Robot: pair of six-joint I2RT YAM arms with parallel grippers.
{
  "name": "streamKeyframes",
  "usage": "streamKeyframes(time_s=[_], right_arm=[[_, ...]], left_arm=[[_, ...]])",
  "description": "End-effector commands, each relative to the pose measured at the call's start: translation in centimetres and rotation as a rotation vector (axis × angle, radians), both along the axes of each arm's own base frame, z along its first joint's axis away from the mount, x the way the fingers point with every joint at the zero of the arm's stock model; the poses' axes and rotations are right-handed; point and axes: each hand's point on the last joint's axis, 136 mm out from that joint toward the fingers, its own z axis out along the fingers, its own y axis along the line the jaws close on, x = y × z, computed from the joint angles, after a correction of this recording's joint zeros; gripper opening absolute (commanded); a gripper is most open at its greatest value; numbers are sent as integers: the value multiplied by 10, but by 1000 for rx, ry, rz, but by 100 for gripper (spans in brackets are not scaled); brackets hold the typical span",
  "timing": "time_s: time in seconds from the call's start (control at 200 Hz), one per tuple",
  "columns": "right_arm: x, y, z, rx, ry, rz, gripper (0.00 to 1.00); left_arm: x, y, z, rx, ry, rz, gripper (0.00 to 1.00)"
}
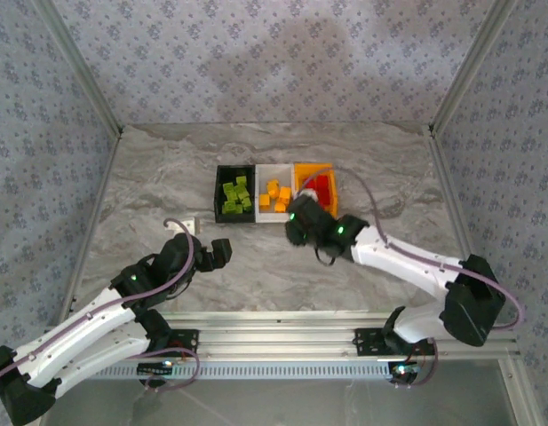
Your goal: Sort the legos into containers by color
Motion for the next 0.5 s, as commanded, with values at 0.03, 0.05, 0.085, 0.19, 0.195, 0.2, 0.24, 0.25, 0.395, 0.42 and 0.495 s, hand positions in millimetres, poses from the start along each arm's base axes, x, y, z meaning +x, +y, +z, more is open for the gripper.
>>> streamKeyframes(time_s=[0.03,0.05,0.085,0.19,0.195,0.2,0.24,0.25,0.395,0.42,0.495], right_arm=[[76,-25,-5,-32,-28,-135,30],[82,-30,-13,-51,-11,-152,30],[99,-33,-8,-60,-19,-181,30],[126,-50,-26,-124,18,-248,30],[126,-51,-27,-127,20,-249,30],[127,-52,-27,-129,22,-253,30],[133,-57,-32,-149,32,-275,30],[133,-58,-34,-155,38,-280,30],[144,-63,-46,-210,64,-309,49],[146,-61,-44,-209,55,-306,57],[146,-57,-32,-192,19,-297,74]], left_arm=[[5,4,1,4,-16,32,100],[5,4,-1,6,-12,30,100],[5,3,-1,7,-8,30,100],[4,4,-4,10,-1,32,100],[4,4,-4,10,-1,33,100],[4,4,-4,9,-1,32,100],[4,4,-6,11,1,34,100],[4,4,-5,10,1,33,100],[5,3,-5,3,-4,35,100],[6,3,-4,2,-7,35,100],[6,3,-1,4,-14,31,100]])
